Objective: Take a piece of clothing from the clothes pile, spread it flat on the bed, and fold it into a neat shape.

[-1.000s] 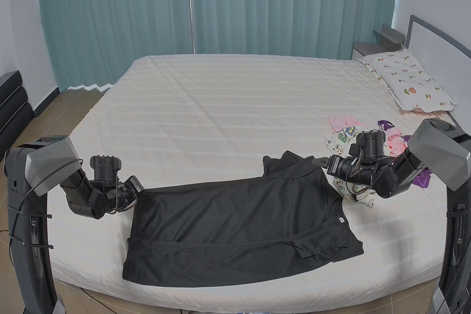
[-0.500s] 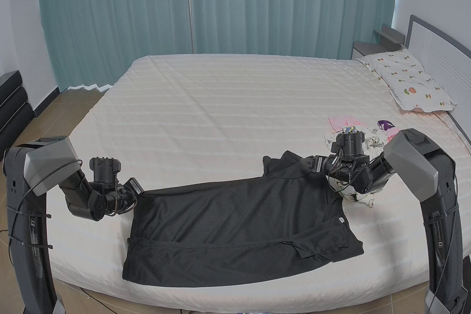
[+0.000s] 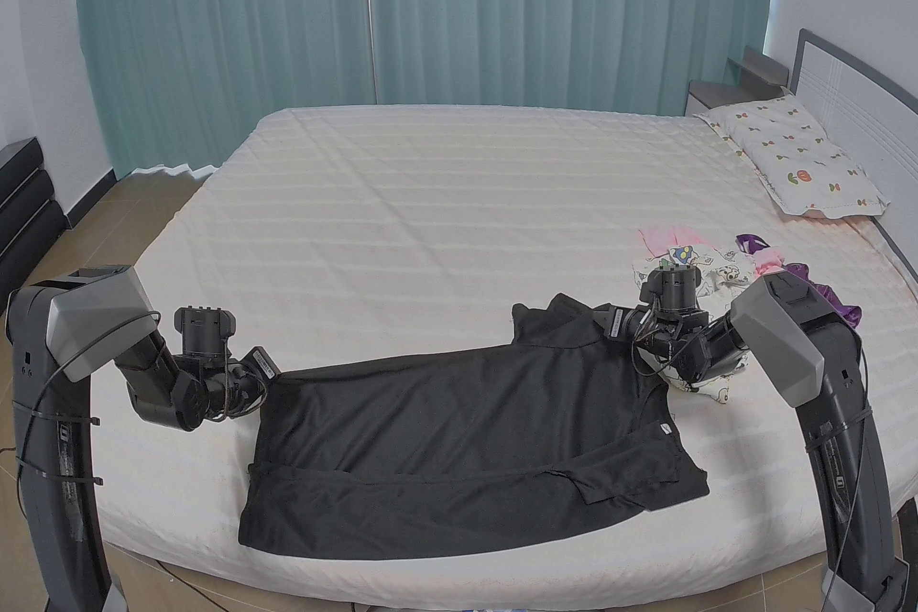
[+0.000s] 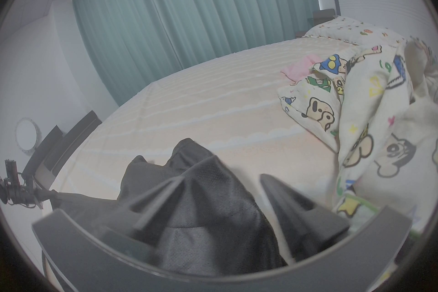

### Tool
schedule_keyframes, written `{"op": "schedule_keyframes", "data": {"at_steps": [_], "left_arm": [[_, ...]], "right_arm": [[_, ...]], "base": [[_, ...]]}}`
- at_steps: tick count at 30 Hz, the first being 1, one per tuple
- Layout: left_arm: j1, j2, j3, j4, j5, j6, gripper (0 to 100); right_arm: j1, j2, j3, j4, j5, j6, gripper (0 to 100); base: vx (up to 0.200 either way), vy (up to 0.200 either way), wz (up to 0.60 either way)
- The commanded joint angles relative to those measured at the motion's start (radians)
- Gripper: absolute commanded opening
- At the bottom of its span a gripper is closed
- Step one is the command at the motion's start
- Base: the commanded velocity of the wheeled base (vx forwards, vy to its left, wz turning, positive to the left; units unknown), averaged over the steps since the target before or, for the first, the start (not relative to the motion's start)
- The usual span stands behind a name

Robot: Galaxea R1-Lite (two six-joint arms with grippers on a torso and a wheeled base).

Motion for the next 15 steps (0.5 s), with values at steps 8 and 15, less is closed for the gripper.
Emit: {"op": "schedule_keyframes", "data": {"at_steps": [8,15], "left_arm": [[0.002,-0.013,-0.005,-0.013,0.009,0.000,0],[0.011,-0.033,0.015,-0.123,0.035,0.006,0]], "right_arm": [[-0.002,-0.055,0.029,-0.008,-0.006,0.068,0],[0.007,-0.089,0.141,-0.083,-0.018,0.097,0]], "base": [[0.000,0.000,0.00],[0.000,0.000,0.00]]}}
